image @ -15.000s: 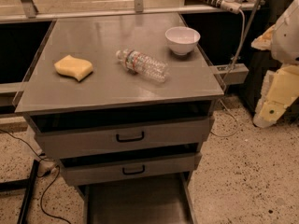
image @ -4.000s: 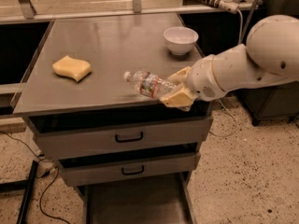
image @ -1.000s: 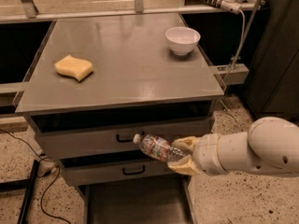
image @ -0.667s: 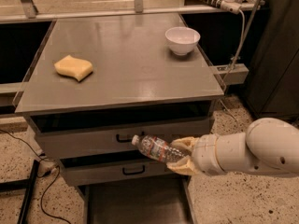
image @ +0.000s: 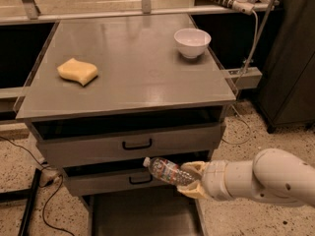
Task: Place water bottle into bottom drawer
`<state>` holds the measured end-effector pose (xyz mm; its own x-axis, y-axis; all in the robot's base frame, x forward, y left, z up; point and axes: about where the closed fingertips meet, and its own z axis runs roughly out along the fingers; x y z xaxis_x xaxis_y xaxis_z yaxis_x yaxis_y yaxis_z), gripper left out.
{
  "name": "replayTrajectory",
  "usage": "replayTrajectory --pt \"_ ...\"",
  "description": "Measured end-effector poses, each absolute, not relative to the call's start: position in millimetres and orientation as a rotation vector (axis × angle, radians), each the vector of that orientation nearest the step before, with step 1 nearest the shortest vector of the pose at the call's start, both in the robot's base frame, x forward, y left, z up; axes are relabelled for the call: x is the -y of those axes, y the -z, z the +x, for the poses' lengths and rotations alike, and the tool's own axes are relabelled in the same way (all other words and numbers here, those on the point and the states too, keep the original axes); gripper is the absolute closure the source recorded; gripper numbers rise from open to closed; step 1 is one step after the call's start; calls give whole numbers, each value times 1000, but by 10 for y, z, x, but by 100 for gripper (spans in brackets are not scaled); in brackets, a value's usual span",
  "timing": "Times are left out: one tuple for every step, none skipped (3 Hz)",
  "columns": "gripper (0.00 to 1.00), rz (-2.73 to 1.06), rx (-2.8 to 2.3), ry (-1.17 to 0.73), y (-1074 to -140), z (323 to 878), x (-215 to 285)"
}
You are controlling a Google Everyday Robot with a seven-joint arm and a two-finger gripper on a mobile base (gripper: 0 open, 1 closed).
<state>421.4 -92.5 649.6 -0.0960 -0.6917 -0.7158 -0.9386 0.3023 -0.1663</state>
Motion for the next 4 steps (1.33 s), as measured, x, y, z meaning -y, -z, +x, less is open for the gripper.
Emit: replayTrajectory --pt "100 -1417 -1871 -452 -6109 4191 968" --pt "100 -1382 -1876 -458 -5783 4251 1021" --pt "100 -1347 -1910 -453 -5597 4347 1052" --pt "100 -1348 -1910 -453 -5596 4347 1052"
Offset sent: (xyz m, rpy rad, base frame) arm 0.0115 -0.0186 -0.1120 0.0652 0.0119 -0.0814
